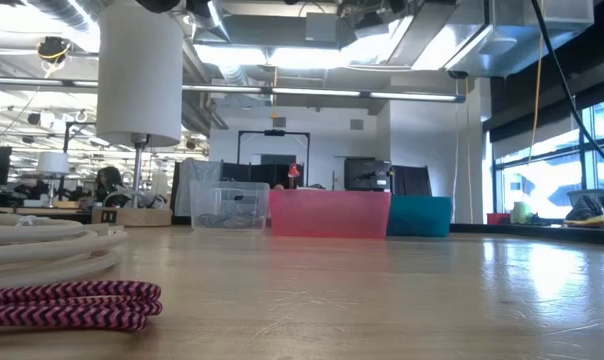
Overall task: Pick & Place USB Port
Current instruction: Put the brown HDMI cable into the red bin
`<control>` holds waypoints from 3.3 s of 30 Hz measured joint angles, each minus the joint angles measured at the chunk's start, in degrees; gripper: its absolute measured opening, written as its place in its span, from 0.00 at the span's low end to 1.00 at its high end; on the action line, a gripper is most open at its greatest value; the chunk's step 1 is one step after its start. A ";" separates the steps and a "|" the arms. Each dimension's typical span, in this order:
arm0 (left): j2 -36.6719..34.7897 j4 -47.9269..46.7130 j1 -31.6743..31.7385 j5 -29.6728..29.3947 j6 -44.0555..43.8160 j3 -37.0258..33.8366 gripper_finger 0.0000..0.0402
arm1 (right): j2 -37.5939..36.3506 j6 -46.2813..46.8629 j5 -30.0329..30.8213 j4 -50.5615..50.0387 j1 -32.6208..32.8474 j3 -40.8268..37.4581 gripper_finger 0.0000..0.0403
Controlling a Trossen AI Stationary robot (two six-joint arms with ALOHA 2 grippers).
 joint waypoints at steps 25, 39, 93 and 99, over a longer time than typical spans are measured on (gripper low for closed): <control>-1.53 -4.86 2.85 -5.65 1.73 0.02 0.60 | -15.41 2.61 12.87 -24.58 -0.04 -0.02 0.09; -3.26 9.92 3.41 -9.18 -3.13 0.02 0.58 | -1.78 -0.44 -13.67 -23.37 -19.90 -0.01 0.09; -5.86 7.46 1.73 -10.12 -4.18 0.00 0.58 | 46.42 -21.86 -23.77 -34.01 -33.84 27.02 0.09; -5.86 7.06 1.70 -10.36 -4.18 0.00 0.58 | 46.42 -21.37 -22.30 -34.02 -34.64 27.02 0.16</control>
